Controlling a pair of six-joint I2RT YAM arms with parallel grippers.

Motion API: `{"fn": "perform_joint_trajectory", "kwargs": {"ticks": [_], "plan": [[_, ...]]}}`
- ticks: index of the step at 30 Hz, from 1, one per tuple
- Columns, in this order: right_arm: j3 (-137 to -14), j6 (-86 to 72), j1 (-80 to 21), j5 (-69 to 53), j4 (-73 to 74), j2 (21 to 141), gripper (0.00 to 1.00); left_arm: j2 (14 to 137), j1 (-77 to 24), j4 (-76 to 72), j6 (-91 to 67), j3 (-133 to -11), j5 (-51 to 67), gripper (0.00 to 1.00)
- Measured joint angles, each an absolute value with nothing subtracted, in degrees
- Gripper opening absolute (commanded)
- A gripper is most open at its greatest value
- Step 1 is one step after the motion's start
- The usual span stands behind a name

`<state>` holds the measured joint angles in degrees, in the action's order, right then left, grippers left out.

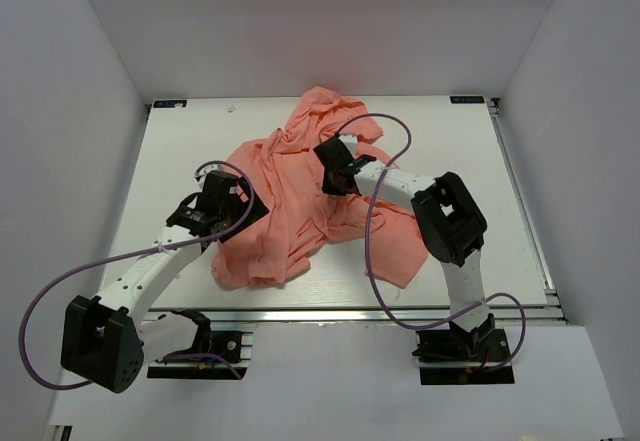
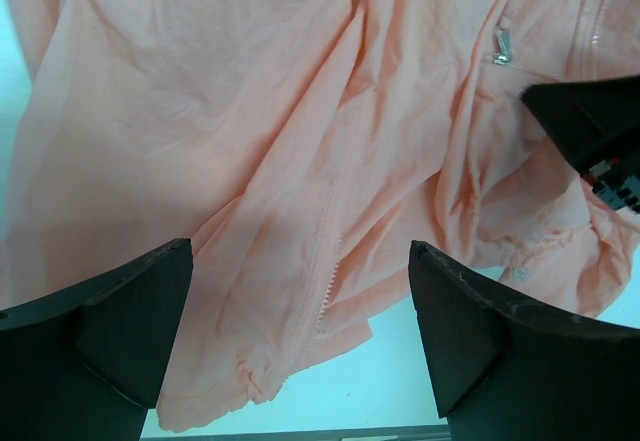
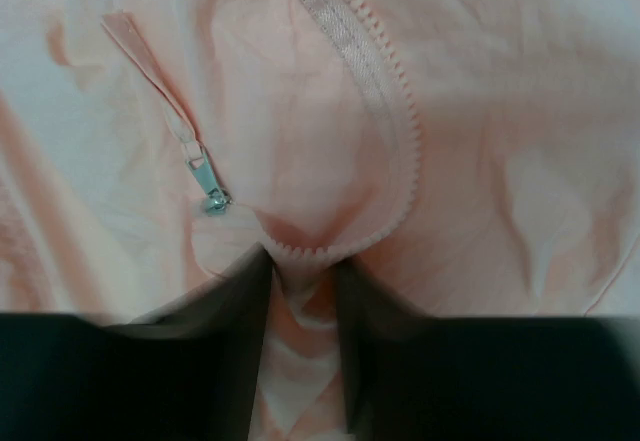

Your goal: Zip up the jacket

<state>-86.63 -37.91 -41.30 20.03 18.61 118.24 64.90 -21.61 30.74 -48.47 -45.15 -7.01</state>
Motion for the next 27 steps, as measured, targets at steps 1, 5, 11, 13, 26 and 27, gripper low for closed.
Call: {"fn": "perform_joint_trajectory", "kwargs": {"ticks": [1, 5, 11, 13, 26, 27], "plan": [[-87.0, -37.3, -41.3, 20.5, 18.6, 118.7, 0.0, 64.7, -21.6, 31.0, -48.5, -44.8, -7.1, 0.98], [-87.8, -35.1, -41.2, 20.6, 18.3, 119.0, 0.0, 64.6, -21.6, 31.7, -48.6, -44.5, -7.4, 0.98], [-87.0, -23.0, -40.8, 11.4, 19.6, 113.0, 0.0, 64.6, -21.6, 31.7, -48.3, -44.4, -7.3, 0.98], [-84.5, -18.3, -40.8, 6.6, 20.0, 108.3, 0.0, 64.6, -21.6, 31.7, -48.0, -44.4, -7.3, 0.98], [-70.3, 11.0, -40.8, -23.6, 27.7, 96.4, 0.17, 62.1, -21.6, 30.3, -43.1, -43.5, -2.4, 0.98], [-70.3, 11.7, -40.8, -24.7, 27.8, 97.4, 0.22, 62.1, -21.6, 30.1, -42.8, -43.5, -2.1, 0.98]]}}
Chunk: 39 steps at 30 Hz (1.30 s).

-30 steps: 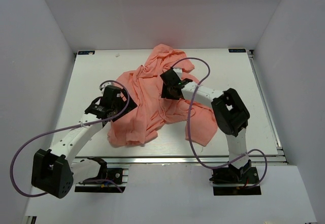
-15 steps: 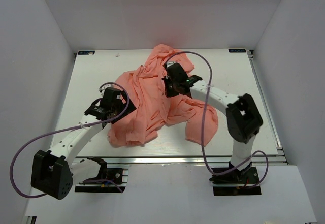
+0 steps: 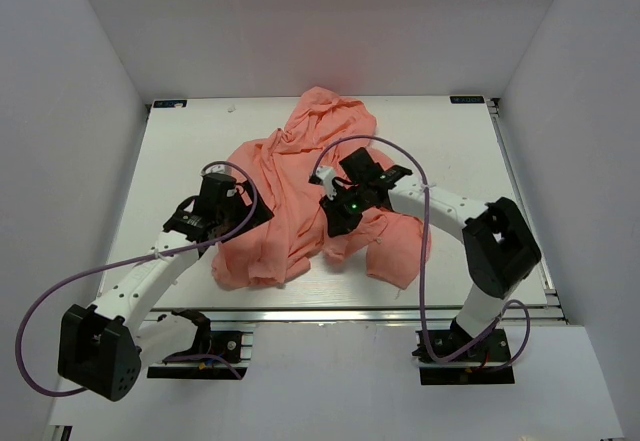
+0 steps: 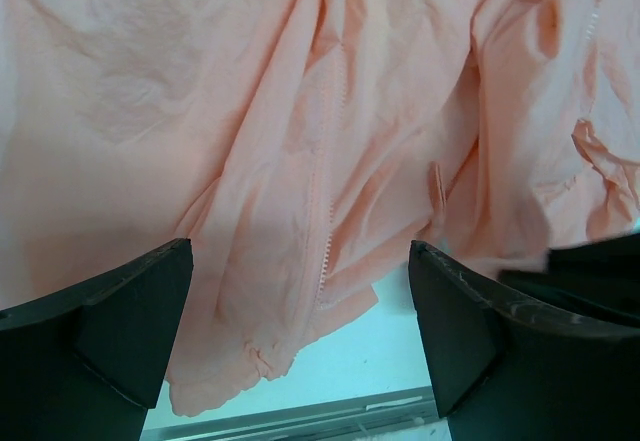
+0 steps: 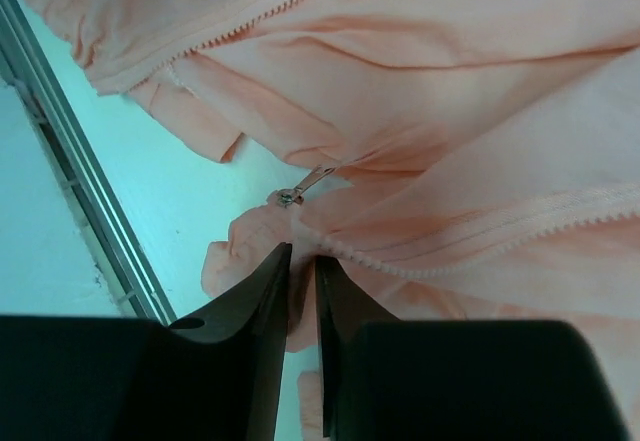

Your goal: Zip up the jacket

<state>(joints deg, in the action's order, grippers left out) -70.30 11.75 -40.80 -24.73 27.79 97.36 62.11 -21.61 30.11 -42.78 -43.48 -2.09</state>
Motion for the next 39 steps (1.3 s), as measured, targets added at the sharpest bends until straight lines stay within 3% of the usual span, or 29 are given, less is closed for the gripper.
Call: {"fn": "perform_joint_trajectory", "kwargs": {"ticks": [1, 2, 3, 4, 5, 13, 21, 28, 39], "plan": [[-70.4, 12.1, -40.8, -25.6, 27.9, 98.4, 0.33, 62.1, -21.6, 29.9, -42.4, -43.5, -1.7, 0.98], [-70.4, 12.0, -40.8, -26.1, 27.9, 99.4, 0.64, 62.1, -21.6, 29.8, -42.2, -43.5, -1.2, 0.98], [-70.4, 11.9, -40.8, -26.8, 27.9, 100.7, 0.72, 62.1, -21.6, 29.7, -41.9, -43.5, -0.6, 0.98], [-70.4, 11.4, -40.8, -27.4, 27.6, 101.7, 0.87, 62.1, -21.6, 29.5, -41.5, -43.5, -0.1, 0.98], [-70.3, 10.8, -40.8, -28.7, 26.8, 102.6, 0.89, 62.1, -21.6, 29.4, -41.3, -43.5, 0.4, 0.98], [-63.0, 4.8, -41.0, -36.9, 14.7, 100.8, 0.89, 63.4, -21.6, 27.6, -40.0, -43.0, 3.8, 0.98], [-50.8, -3.1, -41.0, -23.9, 10.9, 84.0, 0.89, 65.2, -21.6, 25.7, -39.0, -42.3, 6.8, 0.98], [-41.6, -10.0, -39.2, -19.0, 9.6, 82.8, 0.89, 71.7, -21.6, 20.2, -39.5, -38.6, 10.3, 0.98], [-38.4, -14.1, -25.3, -19.7, 4.5, 84.0, 0.89, 83.8, -21.6, 11.3, -42.3, -39.4, 10.1, 0.98]]}}
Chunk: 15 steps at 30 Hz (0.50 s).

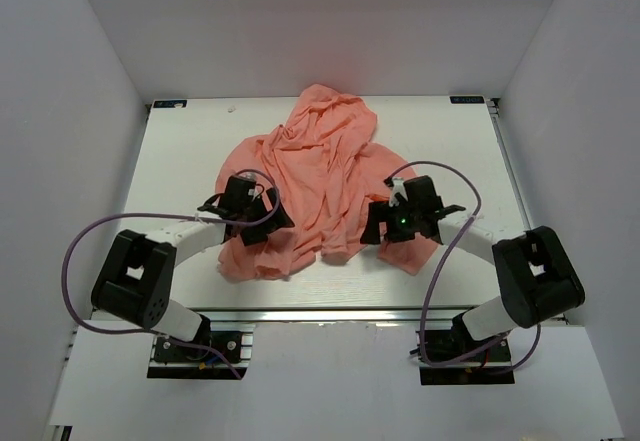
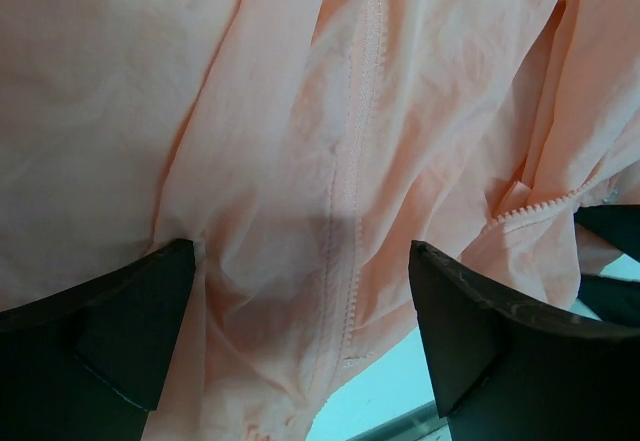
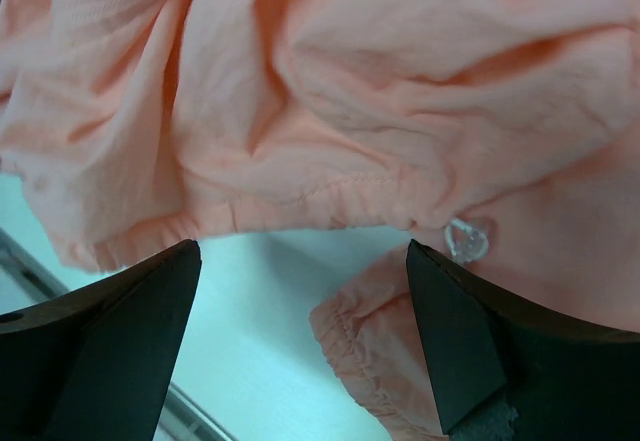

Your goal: Zip up the jacket

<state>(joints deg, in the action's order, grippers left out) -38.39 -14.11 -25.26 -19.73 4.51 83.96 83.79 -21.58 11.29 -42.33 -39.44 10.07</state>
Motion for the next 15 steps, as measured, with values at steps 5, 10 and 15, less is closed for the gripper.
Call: {"fn": "perform_joint_trajectory", "kwargs": {"ticks": [5, 10, 15], "plan": [[-39.9, -15.7, -17.5, -20.3, 1.2, 86.8, 0.89, 90.4, -21.6, 8.8, -42.6, -45.3, 8.7, 0.98], [-47.0, -15.1, -13.9, -16.5, 3.2, 92.2, 0.89, 97.5, -21.6, 10.7, -40.5, -54.4, 5.3, 0.98], [-50.1, -13.0, -12.5, -10.3, 8.1, 90.1, 0.89, 98.1, -21.5, 15.0, -38.1, -59.9, 1.7, 0.98]]}}
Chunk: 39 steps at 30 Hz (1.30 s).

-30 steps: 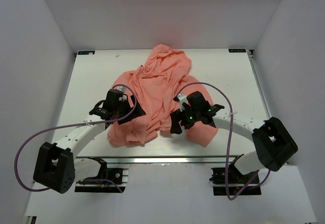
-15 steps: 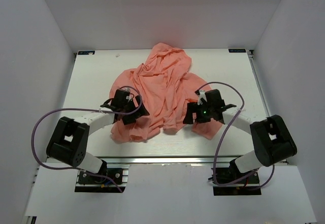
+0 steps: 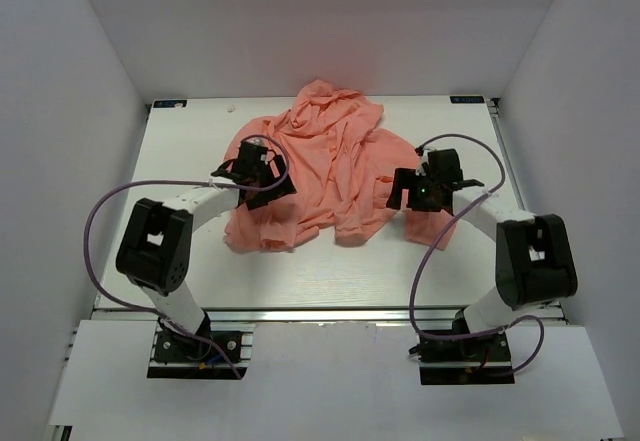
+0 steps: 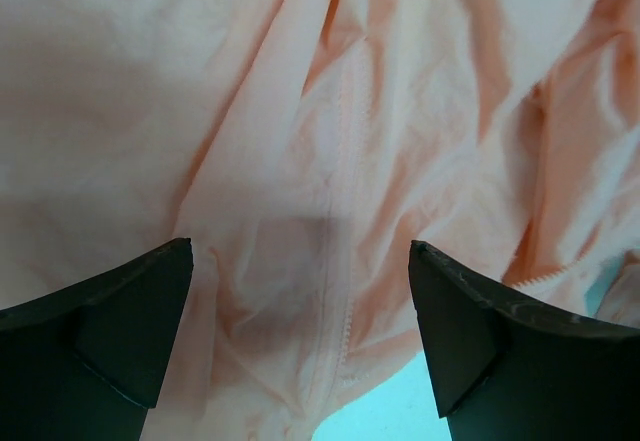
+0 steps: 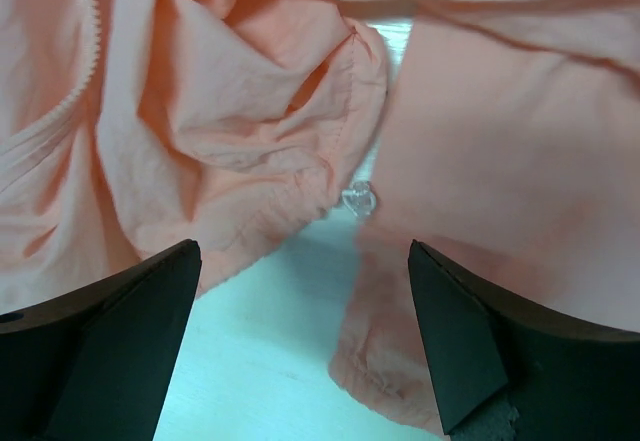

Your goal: Zip up the jacket

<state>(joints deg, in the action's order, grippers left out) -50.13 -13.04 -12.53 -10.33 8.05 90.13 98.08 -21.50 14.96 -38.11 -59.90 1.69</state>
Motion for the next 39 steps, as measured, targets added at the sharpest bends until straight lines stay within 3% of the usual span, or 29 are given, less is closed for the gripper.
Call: {"fn": "perform_joint_trajectory", "kwargs": {"ticks": [4, 8, 12, 16, 23, 39], "plan": [[-51.0, -11.7, -14.9, -6.4, 12.3, 82.1, 0.89, 91.1, -21.4, 17.5, -37.1, -59.8, 0.0, 0.98], [-53.4, -11.0, -26.7, -1.7, 15.4, 76.8, 0.89, 82.0, -21.4, 19.4, -37.1, -58.5, 0.6, 0.98], [-57.5, -11.2, -39.7, -3.7, 16.3, 79.2, 0.89, 75.7, -21.5, 20.8, -37.1, -55.4, 2.7, 0.98], [-61.2, -11.4, -46.2, -5.7, 16.4, 86.6, 0.89, 71.3, -21.5, 24.1, -37.3, -50.1, 2.8, 0.98], [-64.0, -12.3, -48.1, -5.4, 17.6, 97.2, 0.89, 67.9, -21.5, 28.5, -37.8, -46.6, 1.8, 0.98], [-56.7, -17.8, -44.9, 1.8, 20.4, 96.0, 0.89, 67.6, -21.5, 29.1, -38.2, -46.1, 1.5, 0.98]]}}
